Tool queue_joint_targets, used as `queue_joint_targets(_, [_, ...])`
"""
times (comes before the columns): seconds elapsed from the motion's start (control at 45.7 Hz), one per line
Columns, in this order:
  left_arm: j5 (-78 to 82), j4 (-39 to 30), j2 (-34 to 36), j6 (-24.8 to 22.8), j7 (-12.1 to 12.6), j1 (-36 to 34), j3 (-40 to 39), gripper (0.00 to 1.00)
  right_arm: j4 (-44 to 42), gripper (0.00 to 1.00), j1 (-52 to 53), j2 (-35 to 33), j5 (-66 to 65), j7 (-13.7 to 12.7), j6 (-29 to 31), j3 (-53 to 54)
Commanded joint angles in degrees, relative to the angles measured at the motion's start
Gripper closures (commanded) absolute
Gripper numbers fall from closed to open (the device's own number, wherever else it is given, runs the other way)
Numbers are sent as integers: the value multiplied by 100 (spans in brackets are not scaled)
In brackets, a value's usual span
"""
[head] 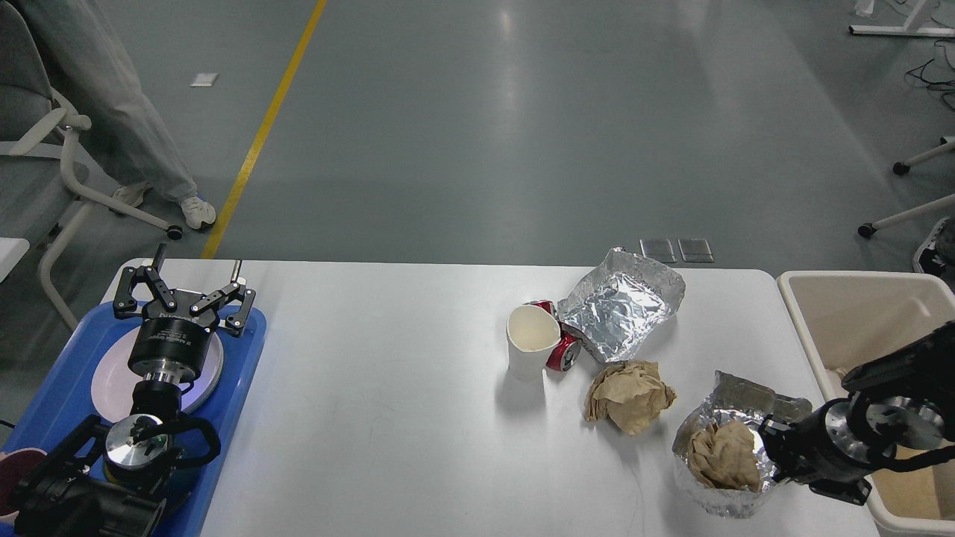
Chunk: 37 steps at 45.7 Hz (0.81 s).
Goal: Tidy desktop
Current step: 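Grasp the foil-lined bowl of scraps with the right gripper, then carry the foil bowl into the white bin and release it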
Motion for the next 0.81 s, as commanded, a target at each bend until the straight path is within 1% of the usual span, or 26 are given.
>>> queue_joint_targets(0.0, [7,0,0,0,0,0,0,4,1062,100,1489,-292,1,3,67,-637])
queue_joint_targets(0.066, [-1,0,0,0,0,0,0,4,1405,100,2254,-319,1,3,321,-1042])
queue_joint_targets(0.219, [-1,0,0,0,0,0,0,4,1687,100,3512,-380,10,12,1314,-1763])
queue_joint_targets(0.328, [-1,0,0,0,0,0,0,4,1731,100,4031,-372,10,4,1640,-2177])
queue_joint_targets(0.503, [-1,0,0,0,0,0,0,4,1652,100,4058,-389,-16,3,1562,-2406])
queue_joint_targets(0.591, [7,0,0,0,0,0,0,4,1424,100,3988,-485,-43,3,1491,-2502])
queue_joint_targets(0.7, [-1,0,0,0,0,0,0,4,687,100,3567,-951,-78,-5,1474,-2520])
queue_joint_targets(0.766, [-1,0,0,0,0,0,0,4,-50,100,3137,-1162,-78,-5,1491,-2459])
queue_joint_targets(0.788, [-1,0,0,0,0,0,0,4,-427,100,2900,-1249,-78,-5,1535,-2432])
